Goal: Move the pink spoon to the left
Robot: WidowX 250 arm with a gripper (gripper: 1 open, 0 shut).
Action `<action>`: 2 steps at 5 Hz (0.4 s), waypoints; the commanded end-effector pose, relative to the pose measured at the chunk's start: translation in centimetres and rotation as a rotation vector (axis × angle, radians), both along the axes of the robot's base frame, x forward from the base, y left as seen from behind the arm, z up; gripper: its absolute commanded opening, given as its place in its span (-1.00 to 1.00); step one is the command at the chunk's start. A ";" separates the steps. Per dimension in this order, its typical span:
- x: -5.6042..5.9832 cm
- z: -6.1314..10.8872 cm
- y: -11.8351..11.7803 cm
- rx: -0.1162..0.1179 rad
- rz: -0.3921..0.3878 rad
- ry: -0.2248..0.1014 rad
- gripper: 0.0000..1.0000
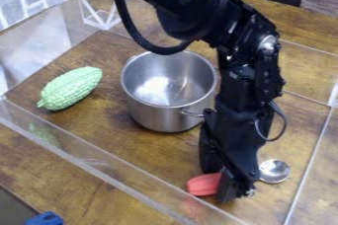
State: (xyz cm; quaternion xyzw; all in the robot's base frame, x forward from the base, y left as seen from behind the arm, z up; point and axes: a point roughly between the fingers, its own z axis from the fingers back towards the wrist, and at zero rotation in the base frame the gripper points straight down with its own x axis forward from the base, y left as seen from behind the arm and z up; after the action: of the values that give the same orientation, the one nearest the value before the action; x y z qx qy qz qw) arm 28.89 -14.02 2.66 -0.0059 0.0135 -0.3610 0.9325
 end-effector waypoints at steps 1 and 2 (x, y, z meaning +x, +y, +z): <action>0.9 2.2 0.7 -0.019 0.028 -0.059 -1.00; 0.8 3.3 1.0 -0.002 0.034 -0.059 -1.00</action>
State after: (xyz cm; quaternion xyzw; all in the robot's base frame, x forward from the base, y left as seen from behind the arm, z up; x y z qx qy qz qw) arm 28.55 -13.09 3.08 0.0050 0.0319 -0.3513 0.9357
